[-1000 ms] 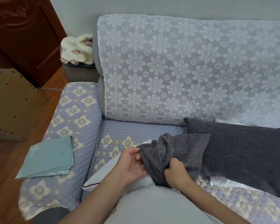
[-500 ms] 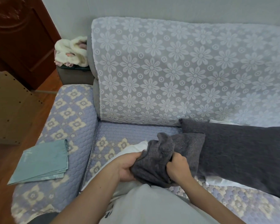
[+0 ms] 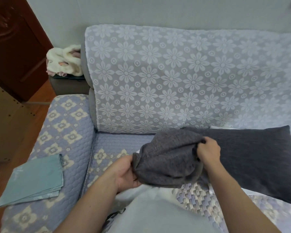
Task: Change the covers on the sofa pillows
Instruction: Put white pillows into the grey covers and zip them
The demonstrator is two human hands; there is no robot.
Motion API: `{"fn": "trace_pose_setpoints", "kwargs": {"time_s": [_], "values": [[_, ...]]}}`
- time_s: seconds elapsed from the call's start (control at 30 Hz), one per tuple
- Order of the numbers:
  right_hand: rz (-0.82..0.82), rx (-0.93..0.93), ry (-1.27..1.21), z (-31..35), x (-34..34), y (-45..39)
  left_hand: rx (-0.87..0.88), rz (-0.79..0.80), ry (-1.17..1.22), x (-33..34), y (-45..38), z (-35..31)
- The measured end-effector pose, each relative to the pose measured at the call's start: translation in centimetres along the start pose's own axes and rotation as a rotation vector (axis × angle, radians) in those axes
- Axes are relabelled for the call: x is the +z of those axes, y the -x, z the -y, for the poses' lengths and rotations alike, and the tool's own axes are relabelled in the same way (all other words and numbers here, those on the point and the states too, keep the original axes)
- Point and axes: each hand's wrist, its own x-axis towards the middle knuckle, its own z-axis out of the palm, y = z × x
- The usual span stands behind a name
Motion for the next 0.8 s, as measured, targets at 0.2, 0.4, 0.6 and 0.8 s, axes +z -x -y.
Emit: {"fn": "trace_pose_setpoints", "kwargs": {"time_s": [0.2, 0.4, 0.6, 0.8], "values": [[-0.29, -0.15, -0.068, 4.7, -6.7, -3.0, 0.201, -0.049, -0.127, 0.0, 3.1, -3.6], [-0.483, -0.397, -0.16, 10.6, -10.9, 0.9, 0.658, -0.463, -0.342, -0.2, 6.8, -10.3], [0.067, -0.891, -0.101, 12.8, -10.8, 8.1, 0.835, -0.864, -0.56, -3.0, 9.2, -15.4], [-0.111, -0.436, -0.468, 12.7, -10.1, 7.0, 0.95, -1.089, -0.956, -2.1, 15.0, -19.7]]}}
